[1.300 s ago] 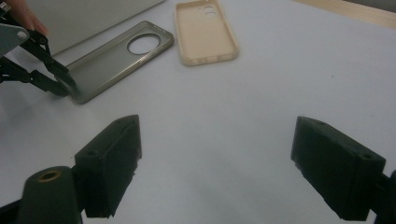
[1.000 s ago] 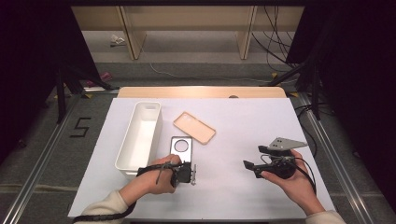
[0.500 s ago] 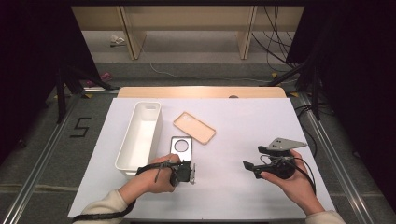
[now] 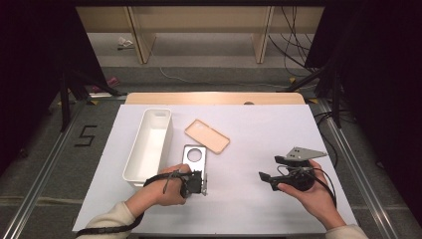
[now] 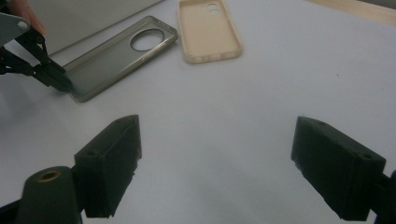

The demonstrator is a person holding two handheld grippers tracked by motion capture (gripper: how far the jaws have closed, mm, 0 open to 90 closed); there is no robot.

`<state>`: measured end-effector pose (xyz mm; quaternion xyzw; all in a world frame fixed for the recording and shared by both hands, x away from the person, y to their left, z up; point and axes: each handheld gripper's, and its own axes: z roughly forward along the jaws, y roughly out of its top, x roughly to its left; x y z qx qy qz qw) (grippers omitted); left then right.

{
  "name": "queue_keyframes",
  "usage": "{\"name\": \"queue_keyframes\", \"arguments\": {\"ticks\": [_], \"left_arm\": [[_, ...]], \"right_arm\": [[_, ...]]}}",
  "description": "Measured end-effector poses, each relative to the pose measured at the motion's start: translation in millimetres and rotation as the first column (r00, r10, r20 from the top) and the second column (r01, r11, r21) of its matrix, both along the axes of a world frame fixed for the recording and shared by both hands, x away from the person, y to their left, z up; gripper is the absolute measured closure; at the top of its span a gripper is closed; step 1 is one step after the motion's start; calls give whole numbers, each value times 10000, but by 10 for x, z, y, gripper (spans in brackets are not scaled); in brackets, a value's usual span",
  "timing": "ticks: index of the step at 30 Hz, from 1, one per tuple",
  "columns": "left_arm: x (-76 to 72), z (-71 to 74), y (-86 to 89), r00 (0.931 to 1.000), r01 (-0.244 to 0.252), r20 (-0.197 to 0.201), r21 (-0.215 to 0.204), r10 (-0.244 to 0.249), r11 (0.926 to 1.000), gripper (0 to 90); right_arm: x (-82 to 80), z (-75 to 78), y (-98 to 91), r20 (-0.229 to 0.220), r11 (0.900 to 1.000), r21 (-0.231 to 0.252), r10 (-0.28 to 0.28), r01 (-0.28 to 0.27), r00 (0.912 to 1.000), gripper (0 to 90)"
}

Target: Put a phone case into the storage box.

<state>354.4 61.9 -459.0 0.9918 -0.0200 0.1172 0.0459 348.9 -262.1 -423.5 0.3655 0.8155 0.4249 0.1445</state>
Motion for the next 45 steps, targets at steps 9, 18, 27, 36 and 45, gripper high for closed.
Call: {"name": "queue_keyframes", "arguments": {"ticks": [9, 18, 27, 36, 45], "left_arm": [[-100, 136, -21, 9983, 23, 577, -684, 16, 9977, 884], [-192, 218, -88, 9950, 412, 946, -903, -326, 9951, 885], [-295, 285, -193, 9916, 831, 1073, -1040, -719, 9911, 886], [-370, 330, -246, 9889, 1058, 1165, -1140, -925, 9878, 886], [-407, 357, -277, 9855, 1313, 1234, -1211, -1163, 9839, 886]], "right_arm": [[-6, 9, 54, 40, 10000, 87, 35, -35, 10000, 170], [51, 24, 241, -99, 9979, 630, 129, -123, 9999, 172], [218, 25, 632, -538, 9899, 1334, 554, -478, 9970, 185], [518, -108, 996, -1330, 9869, 1524, 728, -522, 9884, 226], [684, -243, 1133, -2164, 9845, 1709, 757, -386, 9734, 458]]}}
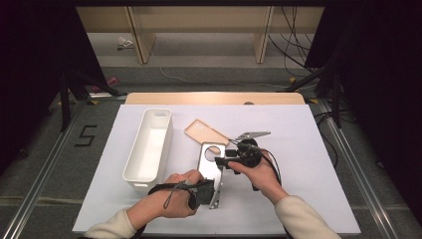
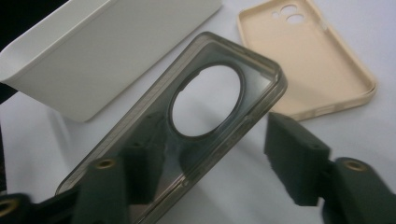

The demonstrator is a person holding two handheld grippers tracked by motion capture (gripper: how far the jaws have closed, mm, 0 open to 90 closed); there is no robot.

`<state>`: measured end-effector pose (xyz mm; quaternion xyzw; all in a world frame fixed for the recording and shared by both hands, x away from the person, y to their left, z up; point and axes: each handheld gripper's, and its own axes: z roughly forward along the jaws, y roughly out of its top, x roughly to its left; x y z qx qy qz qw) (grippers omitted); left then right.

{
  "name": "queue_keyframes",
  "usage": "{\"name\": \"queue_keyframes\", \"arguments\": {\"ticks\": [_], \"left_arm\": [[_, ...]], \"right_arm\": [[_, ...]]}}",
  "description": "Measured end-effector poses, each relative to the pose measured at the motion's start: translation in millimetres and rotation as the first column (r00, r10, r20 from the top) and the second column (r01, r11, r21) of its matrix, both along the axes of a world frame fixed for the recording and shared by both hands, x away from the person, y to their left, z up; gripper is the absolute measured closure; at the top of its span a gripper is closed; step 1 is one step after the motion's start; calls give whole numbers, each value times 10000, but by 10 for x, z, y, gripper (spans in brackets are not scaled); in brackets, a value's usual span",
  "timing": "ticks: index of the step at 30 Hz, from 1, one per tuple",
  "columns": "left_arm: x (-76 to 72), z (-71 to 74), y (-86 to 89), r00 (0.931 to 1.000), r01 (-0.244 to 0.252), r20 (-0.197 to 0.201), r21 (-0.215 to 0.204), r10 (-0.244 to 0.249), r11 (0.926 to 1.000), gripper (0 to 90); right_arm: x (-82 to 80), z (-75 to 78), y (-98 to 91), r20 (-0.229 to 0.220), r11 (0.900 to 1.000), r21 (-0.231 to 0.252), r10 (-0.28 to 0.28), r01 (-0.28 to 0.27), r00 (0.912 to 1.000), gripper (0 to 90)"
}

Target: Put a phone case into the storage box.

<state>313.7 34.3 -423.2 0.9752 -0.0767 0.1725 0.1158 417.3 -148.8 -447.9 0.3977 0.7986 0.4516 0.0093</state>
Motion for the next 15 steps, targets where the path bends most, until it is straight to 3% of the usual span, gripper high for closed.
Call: {"name": "queue_keyframes", "arguments": {"ticks": [7, 15], "left_arm": [[0, -5, -11, 9997, 201, 131, -95, -200, 9998, 885], [16, -30, -20, 9991, 306, 310, -186, -300, 9994, 883]], "right_arm": [[16, -1, -71, -527, 9965, 777, -266, 307, 9983, 643], [-13, 88, -122, -1077, 9868, 1362, -728, 873, 9915, 723]]}}
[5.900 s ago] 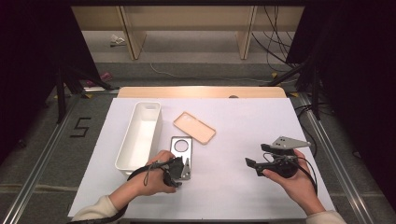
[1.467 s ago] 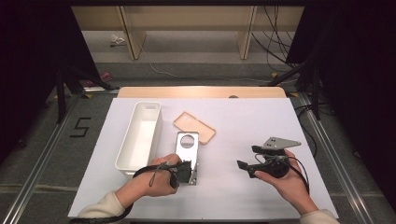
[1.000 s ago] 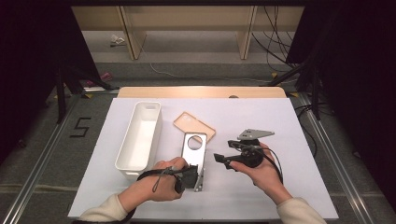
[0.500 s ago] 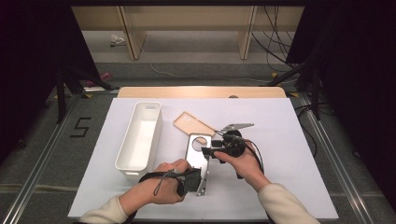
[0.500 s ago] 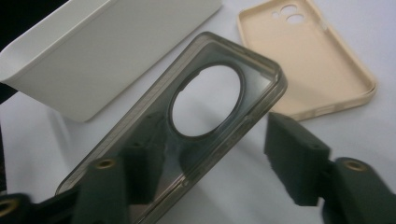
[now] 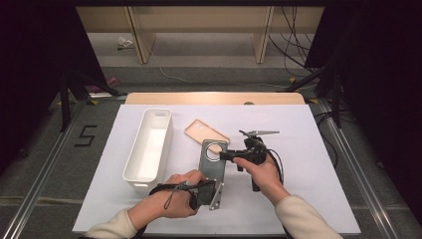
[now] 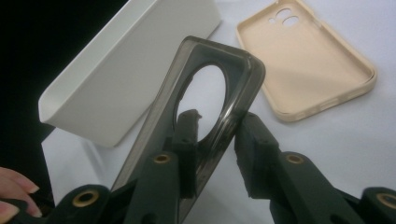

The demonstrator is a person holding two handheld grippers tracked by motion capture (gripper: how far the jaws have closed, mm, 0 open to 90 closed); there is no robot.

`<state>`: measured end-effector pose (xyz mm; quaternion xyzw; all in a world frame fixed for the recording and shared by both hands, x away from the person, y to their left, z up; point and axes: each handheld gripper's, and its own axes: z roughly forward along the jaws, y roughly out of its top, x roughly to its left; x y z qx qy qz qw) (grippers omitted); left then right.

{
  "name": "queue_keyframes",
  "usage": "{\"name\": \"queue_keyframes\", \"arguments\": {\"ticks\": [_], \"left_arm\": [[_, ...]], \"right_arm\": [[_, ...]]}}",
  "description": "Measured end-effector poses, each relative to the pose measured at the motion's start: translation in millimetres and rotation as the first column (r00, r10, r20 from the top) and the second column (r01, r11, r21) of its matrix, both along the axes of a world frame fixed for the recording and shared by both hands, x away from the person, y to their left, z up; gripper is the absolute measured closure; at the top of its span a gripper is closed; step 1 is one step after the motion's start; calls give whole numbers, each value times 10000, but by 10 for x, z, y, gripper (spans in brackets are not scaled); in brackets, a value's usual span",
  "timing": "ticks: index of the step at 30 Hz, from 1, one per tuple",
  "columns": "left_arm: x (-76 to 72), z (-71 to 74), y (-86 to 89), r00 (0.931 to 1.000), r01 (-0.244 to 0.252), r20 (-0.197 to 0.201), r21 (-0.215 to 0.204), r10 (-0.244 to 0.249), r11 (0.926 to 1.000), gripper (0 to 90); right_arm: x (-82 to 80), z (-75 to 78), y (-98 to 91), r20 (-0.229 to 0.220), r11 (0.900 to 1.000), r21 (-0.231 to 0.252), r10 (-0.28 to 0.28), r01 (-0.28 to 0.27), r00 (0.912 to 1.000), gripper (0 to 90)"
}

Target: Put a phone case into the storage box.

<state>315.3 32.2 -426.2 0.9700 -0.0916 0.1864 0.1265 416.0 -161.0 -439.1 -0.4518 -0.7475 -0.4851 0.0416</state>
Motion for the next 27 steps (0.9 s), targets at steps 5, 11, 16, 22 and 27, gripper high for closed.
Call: {"name": "queue_keyframes", "arguments": {"ticks": [5, 11, 16, 22, 27], "left_arm": [[10, -26, 5, 9999, -117, 3, -90, 117, 9999, 881], [50, -38, 24, 9998, -143, 162, -132, 145, 9998, 878], [72, -32, 48, 9995, -203, 255, -228, 208, 9995, 873], [102, 93, 157, 9972, -625, -508, -1603, 550, 9851, 803], [207, 269, 316, 9837, -1570, -1366, -3393, 1165, 9275, 654]], "right_arm": [[-30, 55, -17, -125, 9987, 456, -202, 208, 9997, 768], [-72, 140, -18, -36, 9958, 913, -111, 114, 9999, 815], [-96, 201, -20, 237, 9946, 1041, -9, -16, 9997, 827], [-97, 286, -104, 669, 9939, 1086, -246, 172, 9975, 828], [-91, 346, -190, 931, 9920, 1202, -486, 372, 9945, 827]]}}
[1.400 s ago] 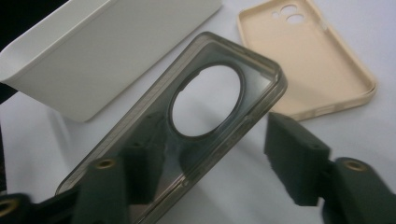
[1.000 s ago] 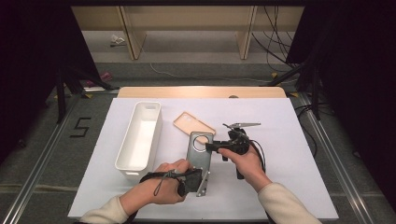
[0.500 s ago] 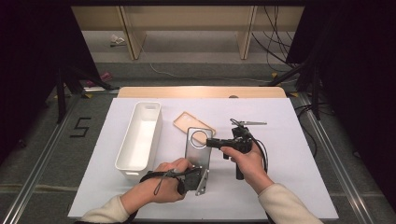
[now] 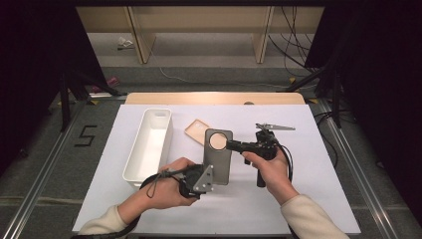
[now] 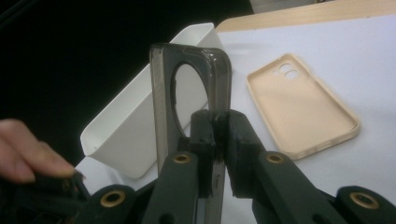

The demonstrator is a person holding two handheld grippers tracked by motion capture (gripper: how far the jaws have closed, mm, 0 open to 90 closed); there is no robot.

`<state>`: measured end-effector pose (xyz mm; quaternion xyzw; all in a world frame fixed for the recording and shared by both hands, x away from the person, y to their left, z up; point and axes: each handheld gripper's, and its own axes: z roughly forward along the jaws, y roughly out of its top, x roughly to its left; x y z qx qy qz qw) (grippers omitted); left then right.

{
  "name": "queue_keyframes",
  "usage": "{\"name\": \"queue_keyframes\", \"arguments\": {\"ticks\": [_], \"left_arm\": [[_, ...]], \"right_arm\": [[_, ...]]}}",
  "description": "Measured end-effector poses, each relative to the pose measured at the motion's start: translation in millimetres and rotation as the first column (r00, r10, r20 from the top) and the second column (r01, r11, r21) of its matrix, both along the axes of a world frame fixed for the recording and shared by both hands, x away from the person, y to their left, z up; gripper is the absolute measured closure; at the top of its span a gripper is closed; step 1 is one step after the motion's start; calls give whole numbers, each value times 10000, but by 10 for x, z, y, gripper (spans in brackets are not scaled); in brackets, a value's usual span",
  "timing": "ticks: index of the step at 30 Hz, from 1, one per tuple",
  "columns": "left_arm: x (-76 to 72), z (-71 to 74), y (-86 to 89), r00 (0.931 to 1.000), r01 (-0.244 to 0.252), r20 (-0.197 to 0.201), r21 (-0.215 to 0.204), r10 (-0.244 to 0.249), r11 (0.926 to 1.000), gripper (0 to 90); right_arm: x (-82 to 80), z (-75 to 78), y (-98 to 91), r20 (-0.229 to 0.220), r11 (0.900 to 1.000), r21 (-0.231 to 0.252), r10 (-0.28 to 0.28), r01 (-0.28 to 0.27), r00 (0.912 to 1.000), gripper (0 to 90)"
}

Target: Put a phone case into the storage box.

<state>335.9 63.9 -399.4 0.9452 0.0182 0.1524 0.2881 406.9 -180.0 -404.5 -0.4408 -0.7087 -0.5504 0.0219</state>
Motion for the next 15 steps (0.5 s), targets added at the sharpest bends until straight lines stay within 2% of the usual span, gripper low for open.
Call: {"name": "queue_keyframes", "arguments": {"ticks": [1, 3, 4, 7, 8, 10, 11, 13, 14, 15], "left_arm": [[36, 22, 35, 9996, -294, -31, -387, 293, 9988, 587], [104, 47, 107, 9956, -938, -69, -1153, 937, 9889, 496], [127, 57, 133, 9942, -1072, -41, -1312, 1076, 9855, 453], [212, 80, 222, 9832, -1793, -16, -2027, 1827, 9627, 328], [242, 85, 249, 9768, -2081, 13, -2306, 2141, 9505, 316], [296, 86, 295, 9573, -2815, -235, -3031, 2881, 9105, 314], [312, 90, 311, 9505, -3035, -376, -3245, 3084, 8959, 312], [351, 99, 347, 9264, -3708, -951, -3972, 3643, 8395, 322], [377, 106, 368, 9139, -4016, -1345, -4359, 3830, 8054, 332], [392, 112, 379, 9072, -4174, -1577, -4538, 3900, 7873, 338]], "right_arm": [[-1, 9, -9, 20, 10000, 27, -33, 33, 10000, 827], [-2, 17, -29, 124, 9999, -30, -100, 100, 9999, 827], [-3, 21, -40, 126, 9999, -22, -110, 110, 9999, 827], [-7, 31, -52, 216, 9999, -62, -148, 149, 9997, 827], [-11, 34, -53, 242, 9999, -37, -162, 163, 9996, 826], [-16, 42, -53, 389, 9998, -96, -181, 185, 9991, 826], [-20, 45, -53, 421, 9997, -104, -193, 198, 9989, 826], [-26, 52, -52, 463, 9997, -123, -182, 188, 9988, 826], [-29, 55, -49, 476, 9997, -152, -181, 189, 9987, 825], [-30, 54, -46, 516, 9997, -196, -160, 171, 9985, 826]]}}
